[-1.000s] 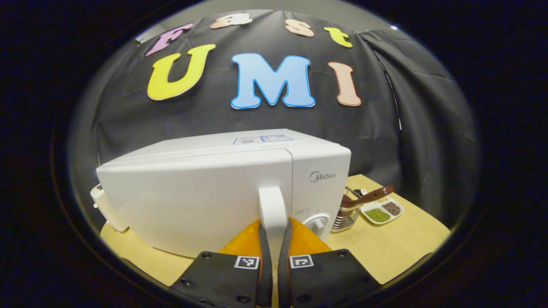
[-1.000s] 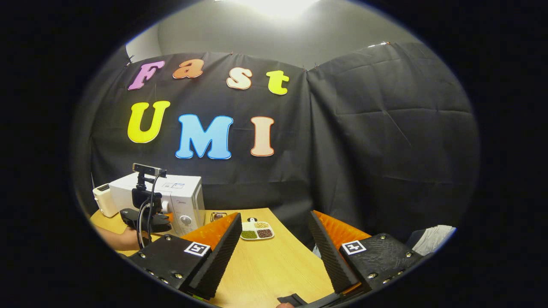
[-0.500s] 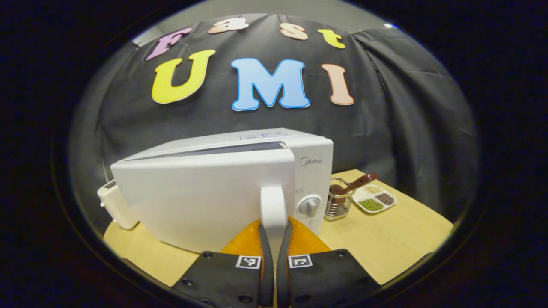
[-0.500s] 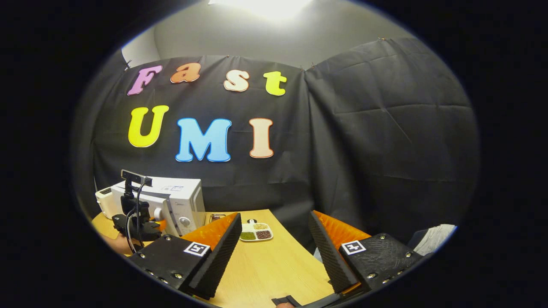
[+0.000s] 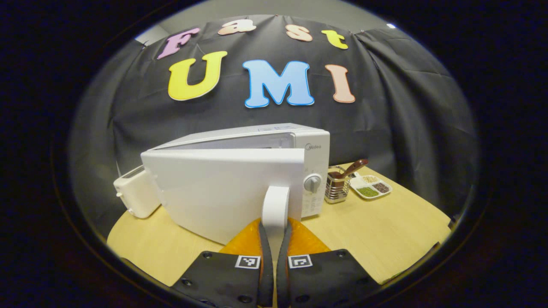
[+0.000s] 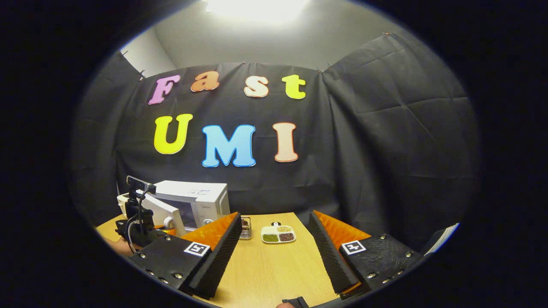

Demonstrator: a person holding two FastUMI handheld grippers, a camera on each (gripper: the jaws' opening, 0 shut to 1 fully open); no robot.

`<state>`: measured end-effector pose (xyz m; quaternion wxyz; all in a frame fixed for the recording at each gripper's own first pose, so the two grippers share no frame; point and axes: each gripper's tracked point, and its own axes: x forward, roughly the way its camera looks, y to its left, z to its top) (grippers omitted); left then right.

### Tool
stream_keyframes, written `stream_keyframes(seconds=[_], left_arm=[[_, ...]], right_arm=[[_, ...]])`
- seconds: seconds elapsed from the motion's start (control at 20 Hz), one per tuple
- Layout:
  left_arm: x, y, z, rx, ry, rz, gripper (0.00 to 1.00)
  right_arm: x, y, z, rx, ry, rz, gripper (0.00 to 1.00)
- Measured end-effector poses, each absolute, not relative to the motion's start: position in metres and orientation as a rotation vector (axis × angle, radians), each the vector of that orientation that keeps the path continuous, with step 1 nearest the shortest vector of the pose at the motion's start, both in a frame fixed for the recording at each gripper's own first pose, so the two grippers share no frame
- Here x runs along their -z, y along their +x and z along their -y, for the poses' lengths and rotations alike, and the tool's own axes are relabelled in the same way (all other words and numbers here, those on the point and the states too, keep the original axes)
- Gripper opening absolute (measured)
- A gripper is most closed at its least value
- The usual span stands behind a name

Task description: Open the microwave oven with the left hand, put the food in, and close the microwave oven.

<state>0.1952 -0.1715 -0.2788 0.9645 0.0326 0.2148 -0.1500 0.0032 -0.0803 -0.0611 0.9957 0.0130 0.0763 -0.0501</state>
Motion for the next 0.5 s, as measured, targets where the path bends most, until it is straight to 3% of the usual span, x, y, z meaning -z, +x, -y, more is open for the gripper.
stream_keyframes(seconds=[0.5], left_arm=[[0.272, 0.119, 0.071, 0.08, 0.075, -0.454, 0.11]], right_arm=[[0.062, -0.01, 0.06, -0.071, 0.085, -0.15, 0.96]])
